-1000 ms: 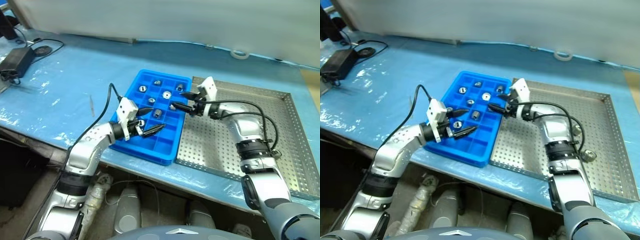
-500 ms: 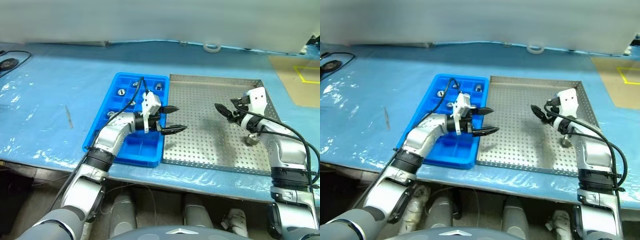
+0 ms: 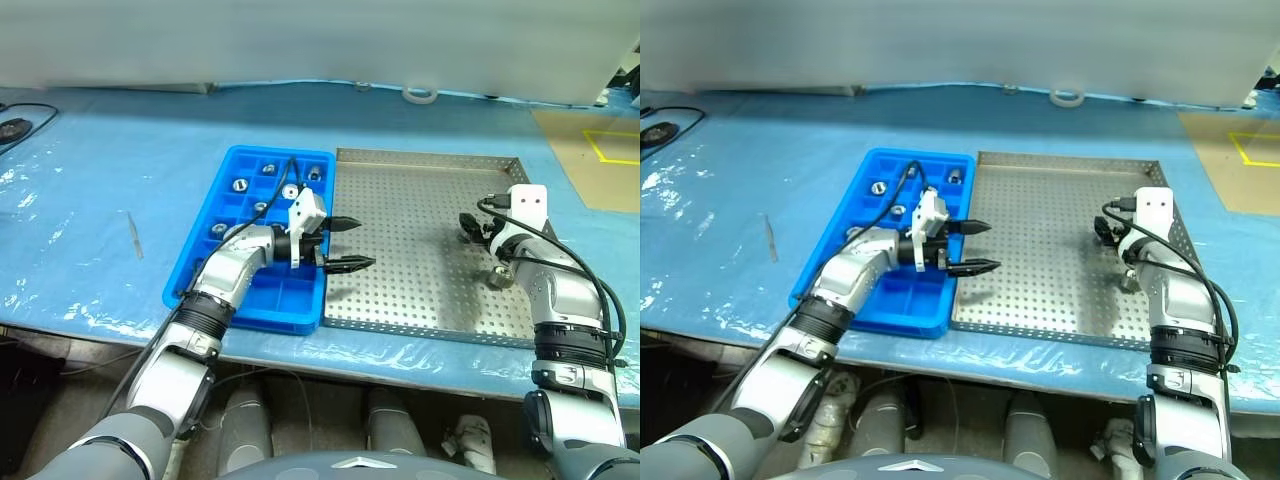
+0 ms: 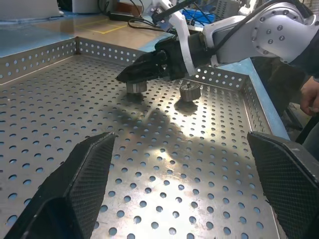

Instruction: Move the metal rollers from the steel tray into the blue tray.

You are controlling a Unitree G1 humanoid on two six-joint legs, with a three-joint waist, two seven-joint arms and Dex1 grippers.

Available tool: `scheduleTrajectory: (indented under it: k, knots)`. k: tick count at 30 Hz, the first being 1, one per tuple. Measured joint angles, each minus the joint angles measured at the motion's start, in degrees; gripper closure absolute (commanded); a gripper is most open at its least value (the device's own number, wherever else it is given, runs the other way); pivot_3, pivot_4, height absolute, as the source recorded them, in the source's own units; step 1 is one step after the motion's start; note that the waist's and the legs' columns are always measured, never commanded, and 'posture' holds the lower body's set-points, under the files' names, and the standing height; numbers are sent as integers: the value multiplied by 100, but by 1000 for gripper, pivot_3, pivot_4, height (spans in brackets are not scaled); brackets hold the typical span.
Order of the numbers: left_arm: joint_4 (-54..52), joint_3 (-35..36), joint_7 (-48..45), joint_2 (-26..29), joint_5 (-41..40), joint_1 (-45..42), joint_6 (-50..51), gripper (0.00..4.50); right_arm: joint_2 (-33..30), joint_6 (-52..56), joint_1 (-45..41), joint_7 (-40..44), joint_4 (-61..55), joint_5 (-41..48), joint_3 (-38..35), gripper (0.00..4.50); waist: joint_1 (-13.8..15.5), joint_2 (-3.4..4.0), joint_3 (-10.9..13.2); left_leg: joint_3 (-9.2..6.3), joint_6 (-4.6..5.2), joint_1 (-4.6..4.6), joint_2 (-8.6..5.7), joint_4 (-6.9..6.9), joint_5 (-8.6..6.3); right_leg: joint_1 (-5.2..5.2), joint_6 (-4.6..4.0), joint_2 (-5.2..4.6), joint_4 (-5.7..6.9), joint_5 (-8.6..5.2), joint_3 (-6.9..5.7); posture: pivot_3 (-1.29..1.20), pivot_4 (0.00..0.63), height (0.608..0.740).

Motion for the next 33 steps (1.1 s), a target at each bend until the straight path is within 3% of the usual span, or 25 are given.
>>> scheduleTrajectory:
  k: [1,4,8,17,22,33]
  knots:
    - [-20,0,9,7,11,29,3,0,0,55,9,48,56,2,27,807,0,0,0,2,1,-1,0,0,0,-1,0,0,0,0,0,-284,150,740]
    - [-54,0,51,9,40,101,26,0,0,159,53,226,75,30,138,1401,2,0,0,2,2,0,0,1,-2,0,0,-1,-1,0,0,-284,150,740]
    - [-144,0,95,6,56,130,38,0,-2,244,107,428,-65,61,247,2756,5,0,0,2,2,3,1,1,-2,3,2,-1,0,-1,0,-270,150,740]
    - [-240,21,184,23,60,155,82,0,108,86,149,881,-396,370,254,2812,7,0,0,2,2,1,2,-4,-2,-3,1,-1,-1,-1,0,-175,150,740]
    - [-769,141,429,222,47,497,262,0,341,-232,-278,1462,-487,736,435,2812,46,0,0,2,2,1,4,-11,-2,-6,-2,0,0,0,-2,-8,150,740]
    - [-3068,925,1777,864,-86,2206,992,0,1033,-1295,-1908,3536,1366,710,1768,2812,570,-3,2,-8,0,-2,8,-33,-1,-6,-18,-1,1,-12,-25,335,150,740]
